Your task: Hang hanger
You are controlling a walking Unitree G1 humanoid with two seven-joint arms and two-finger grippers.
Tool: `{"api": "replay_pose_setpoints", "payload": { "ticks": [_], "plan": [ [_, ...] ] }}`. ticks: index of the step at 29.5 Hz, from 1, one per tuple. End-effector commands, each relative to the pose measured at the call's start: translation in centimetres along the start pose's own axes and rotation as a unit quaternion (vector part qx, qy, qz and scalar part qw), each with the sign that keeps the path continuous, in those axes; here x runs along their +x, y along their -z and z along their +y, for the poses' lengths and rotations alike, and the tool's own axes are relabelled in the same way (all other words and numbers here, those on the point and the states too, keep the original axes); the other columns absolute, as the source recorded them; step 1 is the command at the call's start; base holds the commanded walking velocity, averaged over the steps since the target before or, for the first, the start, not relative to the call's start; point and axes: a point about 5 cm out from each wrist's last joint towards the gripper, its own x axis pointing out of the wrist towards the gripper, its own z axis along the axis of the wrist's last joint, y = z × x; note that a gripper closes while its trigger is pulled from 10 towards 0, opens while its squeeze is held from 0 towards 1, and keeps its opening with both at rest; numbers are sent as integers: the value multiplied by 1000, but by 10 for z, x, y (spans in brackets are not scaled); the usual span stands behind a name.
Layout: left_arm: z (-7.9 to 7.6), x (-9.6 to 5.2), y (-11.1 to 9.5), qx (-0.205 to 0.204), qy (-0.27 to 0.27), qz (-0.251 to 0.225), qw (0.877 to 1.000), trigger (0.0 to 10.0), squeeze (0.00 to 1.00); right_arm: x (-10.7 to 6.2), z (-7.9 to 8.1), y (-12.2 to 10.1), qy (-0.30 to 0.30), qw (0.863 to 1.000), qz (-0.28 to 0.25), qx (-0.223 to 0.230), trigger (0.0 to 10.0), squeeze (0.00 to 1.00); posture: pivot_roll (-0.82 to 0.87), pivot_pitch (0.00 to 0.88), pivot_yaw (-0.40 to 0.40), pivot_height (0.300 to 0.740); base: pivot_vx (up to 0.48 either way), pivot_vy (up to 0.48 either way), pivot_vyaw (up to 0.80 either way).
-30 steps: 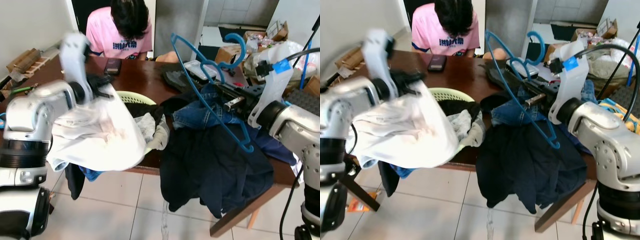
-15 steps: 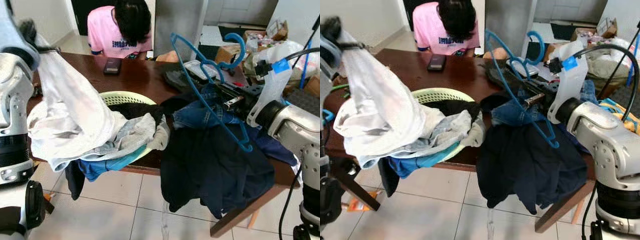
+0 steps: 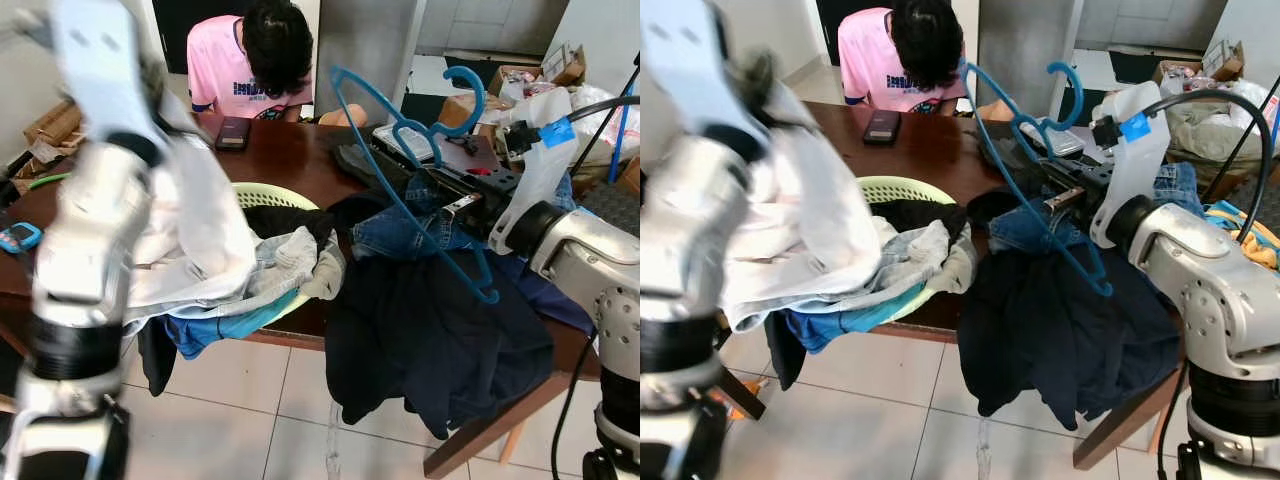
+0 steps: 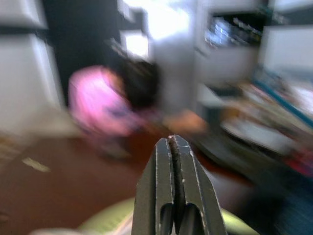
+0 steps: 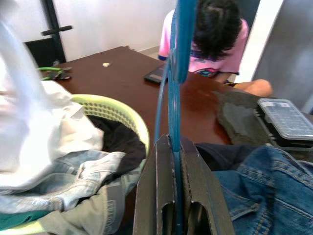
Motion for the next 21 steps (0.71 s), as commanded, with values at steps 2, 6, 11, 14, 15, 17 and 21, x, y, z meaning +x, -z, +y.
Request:
{"api": "replay_pose_setpoints", "payload": {
  "ticks": [2, 6, 11, 14, 15, 17, 21],
  "plan": [
    [-6, -3, 3, -15, 17, 14, 1000, 0, 0, -2, -1, -2, 2, 1000, -4, -5, 10000, 0, 5, 88, -11, 740, 0, 0, 0],
    [-7, -4, 6, -21, 16, 18, 999, 0, 0, -2, -2, -2, 3, 1000, -3, -5, 10000, 0, 5, 88, -11, 740, 0, 0, 0],
    [22, 4, 0, -6, -26, 5, 1000, 0, 0, -1, -2, -1, 6, 1000, -5, -3, 10000, 0, 8, 88, -8, 740, 0, 0, 0],
    [56, 14, -14, 21, -66, -14, 998, 0, 0, -1, -2, -1, 8, 1000, -7, -2, 10000, 0, 14, 87, -6, 740, 0, 0, 0],
    [79, 19, -27, 36, -93, -27, 995, 0, 0, -1, -2, -1, 9, 1000, -8, -2, 10000, 0, 14, 87, -6, 740, 0, 0, 0],
    [114, 24, -50, 54, -136, -50, 988, 0, 0, 0, -2, -1, 11, 1000, -11, 0, 10000, 0, 21, 86, -1, 740, 0, 0, 0],
    [171, 20, -124, 118, -225, -124, 959, 0, 0, 0, -3, -2, 21, 1000, -22, 7, 10000, 0, 37, 87, 6, 740, 0, 0, 0]
  ]
}}
